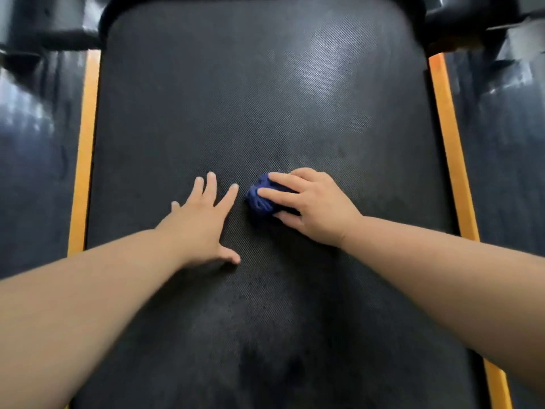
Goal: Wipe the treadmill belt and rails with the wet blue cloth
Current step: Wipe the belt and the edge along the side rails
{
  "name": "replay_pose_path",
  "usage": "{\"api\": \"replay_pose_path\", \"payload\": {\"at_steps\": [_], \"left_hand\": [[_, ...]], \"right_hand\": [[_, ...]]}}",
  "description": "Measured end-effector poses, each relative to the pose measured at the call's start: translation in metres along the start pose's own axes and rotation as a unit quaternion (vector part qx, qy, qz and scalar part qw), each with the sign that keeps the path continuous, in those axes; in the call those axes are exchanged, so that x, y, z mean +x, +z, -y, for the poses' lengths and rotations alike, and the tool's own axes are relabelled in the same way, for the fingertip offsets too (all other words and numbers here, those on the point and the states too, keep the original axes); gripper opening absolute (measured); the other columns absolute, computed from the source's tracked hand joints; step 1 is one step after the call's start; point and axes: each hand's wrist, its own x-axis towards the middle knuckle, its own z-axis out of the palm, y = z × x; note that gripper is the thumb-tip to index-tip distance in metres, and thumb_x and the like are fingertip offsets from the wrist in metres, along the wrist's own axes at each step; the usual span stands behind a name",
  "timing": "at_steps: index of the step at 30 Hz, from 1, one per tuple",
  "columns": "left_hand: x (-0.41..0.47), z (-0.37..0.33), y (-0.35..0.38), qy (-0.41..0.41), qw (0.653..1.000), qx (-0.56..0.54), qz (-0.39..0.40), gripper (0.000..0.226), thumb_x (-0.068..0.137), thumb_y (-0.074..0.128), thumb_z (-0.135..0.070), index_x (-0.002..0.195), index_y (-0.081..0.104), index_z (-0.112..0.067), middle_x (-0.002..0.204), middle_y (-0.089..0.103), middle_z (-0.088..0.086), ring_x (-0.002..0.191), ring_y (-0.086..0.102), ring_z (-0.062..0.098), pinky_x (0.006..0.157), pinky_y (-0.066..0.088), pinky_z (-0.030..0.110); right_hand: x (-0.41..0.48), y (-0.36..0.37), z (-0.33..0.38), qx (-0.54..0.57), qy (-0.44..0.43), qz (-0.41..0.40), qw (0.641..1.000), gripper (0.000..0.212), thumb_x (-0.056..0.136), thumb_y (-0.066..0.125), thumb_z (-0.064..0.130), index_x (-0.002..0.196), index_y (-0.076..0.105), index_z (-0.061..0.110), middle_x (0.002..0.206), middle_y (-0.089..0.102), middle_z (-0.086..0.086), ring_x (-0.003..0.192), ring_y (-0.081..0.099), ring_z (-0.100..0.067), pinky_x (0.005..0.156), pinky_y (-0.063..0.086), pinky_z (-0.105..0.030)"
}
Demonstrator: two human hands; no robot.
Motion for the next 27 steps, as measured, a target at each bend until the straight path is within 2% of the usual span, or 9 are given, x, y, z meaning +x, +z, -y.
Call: {"api": "replay_pose_path", "payload": {"at_steps": [2,4,6,8,12,15,21,25,27], "left_hand": [[0.007,-0.013,-0.003,-0.020,0.999,-0.027,0.017,0.133,0.061,0.072,-0.069,0.146,-0.023,-0.029,0.152,-0.029,0.016,0.142,-0.020,0.035,0.106,0.026,0.065],[0.013,-0.020,-0.002,-0.046,0.998,-0.039,0.020,0.134,0.063,0.076,-0.061,0.146,-0.024,-0.030,0.151,-0.031,0.016,0.141,-0.022,0.037,0.104,0.026,0.066],[0.013,-0.019,0.000,-0.057,0.997,-0.042,0.017,0.135,0.062,0.078,-0.059,0.145,-0.024,-0.030,0.151,-0.031,0.014,0.141,-0.022,0.035,0.104,0.026,0.066],[0.012,-0.018,0.002,-0.064,0.997,-0.043,0.015,0.138,0.060,0.079,-0.060,0.146,-0.024,-0.029,0.151,-0.030,0.011,0.142,-0.021,0.032,0.104,0.027,0.065],[0.015,-0.018,0.003,-0.085,0.996,-0.038,0.006,0.145,0.055,0.079,-0.063,0.146,-0.024,-0.019,0.153,-0.029,0.008,0.143,-0.019,0.028,0.105,0.031,0.061],[0.015,-0.017,0.003,-0.085,0.995,-0.048,0.009,0.144,0.054,0.080,-0.062,0.147,-0.022,-0.020,0.152,-0.030,0.007,0.143,-0.020,0.027,0.105,0.030,0.060],[0.013,-0.017,0.000,-0.083,0.995,-0.050,0.010,0.144,0.053,0.082,-0.060,0.148,-0.020,-0.022,0.153,-0.030,0.006,0.144,-0.019,0.027,0.105,0.029,0.062],[0.011,-0.018,-0.001,-0.086,0.995,-0.051,0.004,0.143,0.053,0.082,-0.059,0.148,-0.019,-0.022,0.154,-0.028,0.005,0.144,-0.018,0.026,0.104,0.030,0.062],[0.010,-0.018,0.000,-0.088,0.995,-0.053,0.000,0.143,0.054,0.082,-0.060,0.148,-0.018,-0.022,0.154,-0.028,0.005,0.144,-0.017,0.025,0.105,0.030,0.061]], "right_hand": [[0.002,-0.006,-0.016,-0.049,0.016,0.007,0.999,0.040,0.080,0.063,0.040,0.119,0.062,0.032,0.122,0.061,0.003,0.095,0.058,-0.030,0.076,0.047,-0.039],[0.014,-0.018,-0.033,-0.082,0.099,-0.020,0.992,0.037,0.078,0.058,0.041,0.114,0.062,0.031,0.118,0.061,0.004,0.092,0.056,-0.031,0.073,0.045,-0.040],[0.029,-0.023,-0.039,-0.068,0.197,-0.045,0.977,0.035,0.078,0.062,0.035,0.111,0.063,0.027,0.117,0.061,0.004,0.097,0.054,-0.033,0.075,0.041,-0.042],[0.034,-0.019,-0.023,-0.032,0.236,-0.047,0.970,0.033,0.077,0.062,0.031,0.109,0.063,0.024,0.117,0.060,0.005,0.102,0.051,-0.032,0.078,0.037,-0.040],[0.006,0.003,0.019,-0.016,0.109,-0.021,0.994,0.036,0.070,0.050,0.039,0.102,0.066,0.028,0.114,0.062,0.010,0.097,0.053,-0.025,0.075,0.037,-0.037],[0.012,0.001,0.001,-0.022,0.066,-0.016,0.997,0.041,0.068,0.045,0.043,0.099,0.068,0.030,0.111,0.063,0.012,0.097,0.055,-0.024,0.078,0.039,-0.039],[0.036,-0.011,0.000,-0.034,0.228,-0.005,0.973,0.028,0.078,0.057,0.028,0.105,0.064,0.028,0.121,0.057,0.012,0.110,0.046,-0.026,0.083,0.030,-0.039],[-0.013,0.003,0.046,-0.022,0.066,0.057,0.996,0.033,0.071,0.052,0.034,0.101,0.065,0.033,0.115,0.059,0.016,0.103,0.051,-0.022,0.078,0.033,-0.036],[-0.015,0.000,0.031,-0.050,0.043,0.071,0.995,0.035,0.072,0.048,0.036,0.103,0.063,0.035,0.114,0.059,0.016,0.103,0.051,-0.021,0.078,0.032,-0.036]]}}
